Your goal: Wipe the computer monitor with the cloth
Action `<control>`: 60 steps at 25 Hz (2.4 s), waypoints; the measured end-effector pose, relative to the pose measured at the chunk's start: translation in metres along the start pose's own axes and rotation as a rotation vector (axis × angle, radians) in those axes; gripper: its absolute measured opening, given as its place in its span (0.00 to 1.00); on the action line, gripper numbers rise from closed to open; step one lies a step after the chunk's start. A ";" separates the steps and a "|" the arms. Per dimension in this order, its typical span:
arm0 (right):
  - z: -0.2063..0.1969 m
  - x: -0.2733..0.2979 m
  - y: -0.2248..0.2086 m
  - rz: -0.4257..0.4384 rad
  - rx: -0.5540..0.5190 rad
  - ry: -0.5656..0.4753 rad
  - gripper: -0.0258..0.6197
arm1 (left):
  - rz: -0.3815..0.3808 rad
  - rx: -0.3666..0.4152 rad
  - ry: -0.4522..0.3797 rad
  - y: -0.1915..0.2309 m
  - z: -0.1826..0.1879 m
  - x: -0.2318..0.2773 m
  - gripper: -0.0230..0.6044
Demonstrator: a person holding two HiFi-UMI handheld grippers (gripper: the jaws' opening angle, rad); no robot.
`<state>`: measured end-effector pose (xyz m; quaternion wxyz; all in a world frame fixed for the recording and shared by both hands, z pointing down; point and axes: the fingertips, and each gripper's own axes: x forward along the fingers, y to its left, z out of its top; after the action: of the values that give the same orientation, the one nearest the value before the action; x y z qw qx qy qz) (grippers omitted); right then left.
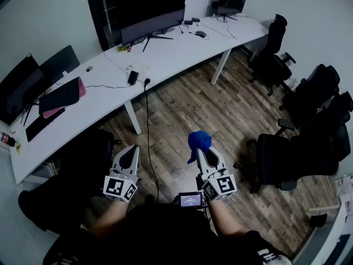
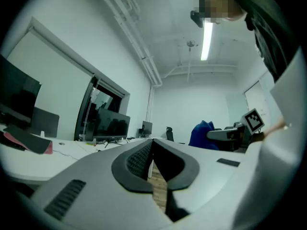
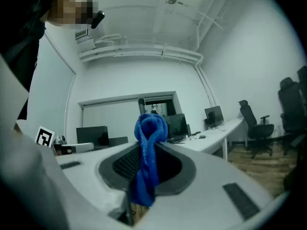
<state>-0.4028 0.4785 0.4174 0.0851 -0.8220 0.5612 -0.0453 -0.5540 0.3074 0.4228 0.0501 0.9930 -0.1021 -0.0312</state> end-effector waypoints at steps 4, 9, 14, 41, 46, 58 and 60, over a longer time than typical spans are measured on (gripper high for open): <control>-0.006 -0.002 0.013 -0.026 0.005 -0.005 0.15 | -0.008 0.004 0.048 0.020 -0.009 -0.015 0.03; -0.006 -0.014 0.015 -0.024 -0.015 -0.026 0.15 | 0.006 -0.015 0.045 0.025 -0.015 -0.023 0.03; -0.004 -0.032 -0.006 -0.040 -0.004 -0.049 0.15 | -0.004 0.001 0.056 0.003 -0.020 -0.017 0.03; 0.002 -0.034 -0.111 0.021 -0.004 -0.082 0.15 | 0.202 -0.019 0.013 -0.028 -0.038 0.026 0.03; 0.001 0.009 -0.137 0.020 -0.032 -0.057 0.15 | 0.232 -0.032 -0.006 0.002 -0.039 0.073 0.03; 0.037 0.160 -0.196 0.016 -0.038 -0.056 0.15 | 0.195 -0.030 -0.028 0.094 -0.017 0.221 0.03; 0.042 0.182 -0.205 0.016 -0.052 -0.060 0.15 | 0.189 -0.033 -0.035 0.110 -0.016 0.246 0.03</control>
<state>-0.1416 0.3857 0.4116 0.0810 -0.8205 0.5658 -0.0054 -0.3346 0.1513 0.4373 0.0671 0.9773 -0.1958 -0.0452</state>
